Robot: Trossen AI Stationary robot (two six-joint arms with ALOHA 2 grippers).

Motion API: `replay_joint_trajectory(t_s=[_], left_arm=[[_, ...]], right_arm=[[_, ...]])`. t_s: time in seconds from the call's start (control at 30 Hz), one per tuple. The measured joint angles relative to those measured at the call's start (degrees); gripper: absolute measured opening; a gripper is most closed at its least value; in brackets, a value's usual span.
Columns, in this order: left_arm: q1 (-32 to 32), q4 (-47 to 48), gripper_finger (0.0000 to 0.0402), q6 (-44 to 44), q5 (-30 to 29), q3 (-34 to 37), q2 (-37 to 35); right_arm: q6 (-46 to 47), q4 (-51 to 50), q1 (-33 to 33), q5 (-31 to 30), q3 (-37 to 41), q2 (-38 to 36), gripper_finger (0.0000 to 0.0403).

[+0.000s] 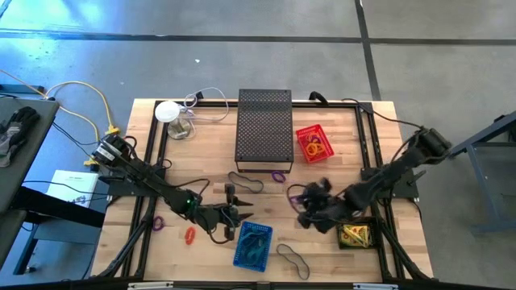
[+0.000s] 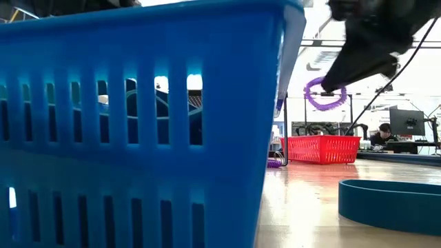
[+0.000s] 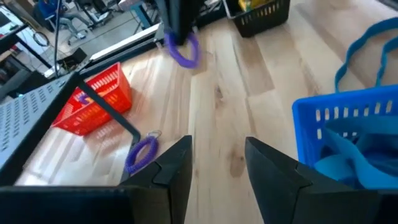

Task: Pick & Place Office Desk Supplies
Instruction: Put the violet spring keychain into the red bin

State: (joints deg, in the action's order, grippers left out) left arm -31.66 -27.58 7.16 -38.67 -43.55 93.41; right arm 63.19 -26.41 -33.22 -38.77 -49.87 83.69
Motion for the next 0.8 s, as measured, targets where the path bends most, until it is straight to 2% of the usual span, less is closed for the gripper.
replay_joint_trajectory(t_s=[0.2, 0.3, 0.37, 0.57, 0.8], left_arm=[[0.13, -3.29, 0.0141, -0.04, 2.06, -0.01, 0.08], [0.13, -5.06, 0.0141, -1.33, 3.77, -0.02, 0.07], [0.13, -4.91, 0.0141, -2.73, 4.59, -0.02, 0.08], [0.13, -4.63, 0.0141, -6.65, 4.69, -0.02, 0.08], [0.13, -4.39, 0.0141, -7.20, 4.66, -0.02, 0.08]], right_arm=[[21.75, -21.32, -1.18, -14.03, 0.00, -2.68, 0.0012], [30.56, -31.10, 1.69, -16.23, 0.09, -2.72, 0.0013], [32.93, -33.84, 4.52, -16.38, 0.90, -2.72, 0.0014], [31.05, -33.19, 15.04, -16.70, 4.13, -2.72, 0.0015], [15.29, -20.07, 25.79, -15.38, 6.19, -2.71, 0.0015]])
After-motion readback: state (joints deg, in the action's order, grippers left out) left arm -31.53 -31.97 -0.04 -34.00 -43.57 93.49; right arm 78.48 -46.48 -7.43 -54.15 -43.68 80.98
